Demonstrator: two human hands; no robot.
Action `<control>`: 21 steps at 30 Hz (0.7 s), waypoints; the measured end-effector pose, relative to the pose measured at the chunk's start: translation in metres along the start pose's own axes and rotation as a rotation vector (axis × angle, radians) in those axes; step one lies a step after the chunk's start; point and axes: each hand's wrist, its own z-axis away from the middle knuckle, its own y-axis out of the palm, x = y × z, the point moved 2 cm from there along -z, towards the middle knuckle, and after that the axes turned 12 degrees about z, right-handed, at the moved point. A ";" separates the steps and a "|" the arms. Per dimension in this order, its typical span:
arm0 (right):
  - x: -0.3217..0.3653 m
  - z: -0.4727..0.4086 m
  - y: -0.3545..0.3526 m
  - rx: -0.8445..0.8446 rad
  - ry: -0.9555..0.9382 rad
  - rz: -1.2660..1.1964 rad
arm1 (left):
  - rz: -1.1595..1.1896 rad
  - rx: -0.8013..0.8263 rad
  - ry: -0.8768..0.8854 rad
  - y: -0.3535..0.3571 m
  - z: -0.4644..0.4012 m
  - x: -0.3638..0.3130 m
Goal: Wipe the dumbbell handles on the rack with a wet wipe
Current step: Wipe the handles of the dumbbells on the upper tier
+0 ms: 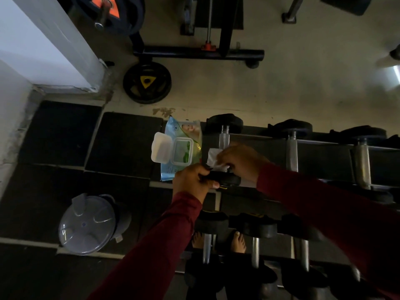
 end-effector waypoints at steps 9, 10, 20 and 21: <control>0.003 -0.039 -0.016 0.067 0.043 0.197 | -0.098 0.055 0.055 -0.003 -0.001 -0.004; 0.005 -0.034 -0.013 0.105 0.026 0.099 | -0.142 0.081 0.081 -0.004 -0.001 -0.008; -0.036 0.039 -0.008 -0.026 0.846 -1.210 | -0.910 0.443 0.457 0.035 0.004 -0.067; -0.037 0.044 -0.007 -0.024 0.888 -1.296 | -1.043 0.477 0.455 0.047 0.002 -0.074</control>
